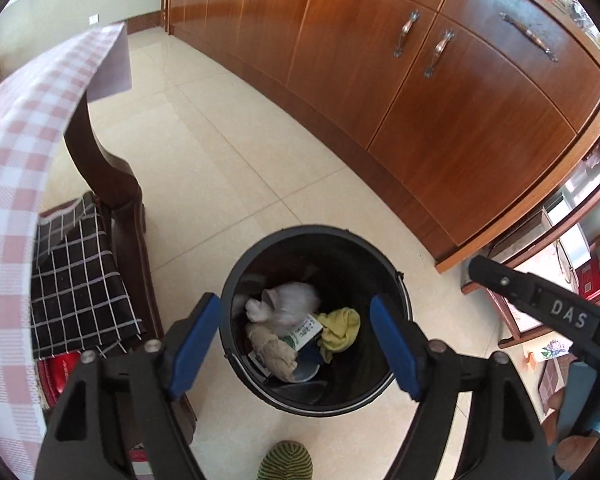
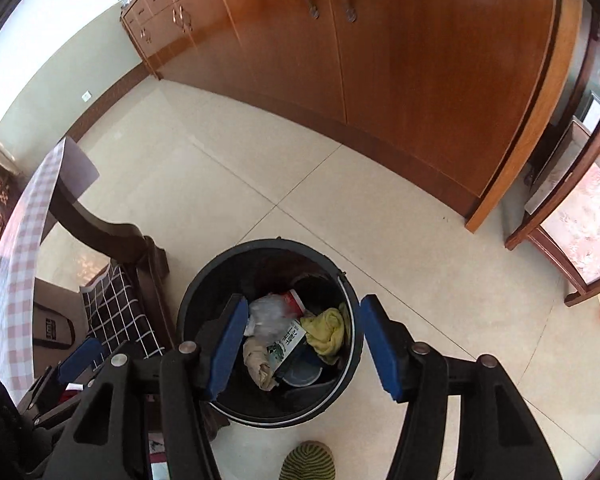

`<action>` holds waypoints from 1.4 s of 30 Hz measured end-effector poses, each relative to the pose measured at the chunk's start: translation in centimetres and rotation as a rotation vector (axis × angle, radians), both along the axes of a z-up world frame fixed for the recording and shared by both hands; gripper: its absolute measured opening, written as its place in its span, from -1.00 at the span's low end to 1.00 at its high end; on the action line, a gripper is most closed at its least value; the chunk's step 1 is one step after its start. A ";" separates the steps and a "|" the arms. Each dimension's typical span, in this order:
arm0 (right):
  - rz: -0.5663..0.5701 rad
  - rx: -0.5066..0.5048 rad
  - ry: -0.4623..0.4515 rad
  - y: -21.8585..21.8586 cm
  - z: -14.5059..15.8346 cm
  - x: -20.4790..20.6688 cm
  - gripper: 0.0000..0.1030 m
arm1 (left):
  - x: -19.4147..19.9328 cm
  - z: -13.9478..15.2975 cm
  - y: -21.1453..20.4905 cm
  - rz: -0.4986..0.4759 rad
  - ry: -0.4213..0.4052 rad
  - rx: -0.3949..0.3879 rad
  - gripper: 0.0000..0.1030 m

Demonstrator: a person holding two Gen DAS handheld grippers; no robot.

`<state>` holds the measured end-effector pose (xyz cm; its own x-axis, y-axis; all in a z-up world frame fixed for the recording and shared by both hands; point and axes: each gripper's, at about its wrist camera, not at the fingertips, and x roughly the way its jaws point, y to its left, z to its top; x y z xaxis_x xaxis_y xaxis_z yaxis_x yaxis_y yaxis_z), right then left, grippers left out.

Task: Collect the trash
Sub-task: 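Open the left tool to drop the tissue while the right tool drops the bag into the bin, then move both open tools back over the table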

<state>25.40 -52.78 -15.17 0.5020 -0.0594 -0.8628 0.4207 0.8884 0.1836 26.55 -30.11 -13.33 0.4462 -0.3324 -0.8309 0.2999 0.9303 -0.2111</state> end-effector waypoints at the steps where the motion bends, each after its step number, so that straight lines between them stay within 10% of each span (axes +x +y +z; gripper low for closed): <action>1: -0.014 0.005 -0.012 0.0 0.4 -0.4 0.18 | -0.2 0.5 0.0 -0.004 -0.016 0.003 0.52; 22: 0.068 0.061 -0.219 9.6 7.4 -4.9 0.37 | -4.3 11.5 10.3 0.106 -0.255 -0.053 0.53; 42: 0.446 0.080 -0.313 29.4 11.7 0.8 0.46 | -3.5 12.5 28.7 0.447 -0.335 0.038 0.53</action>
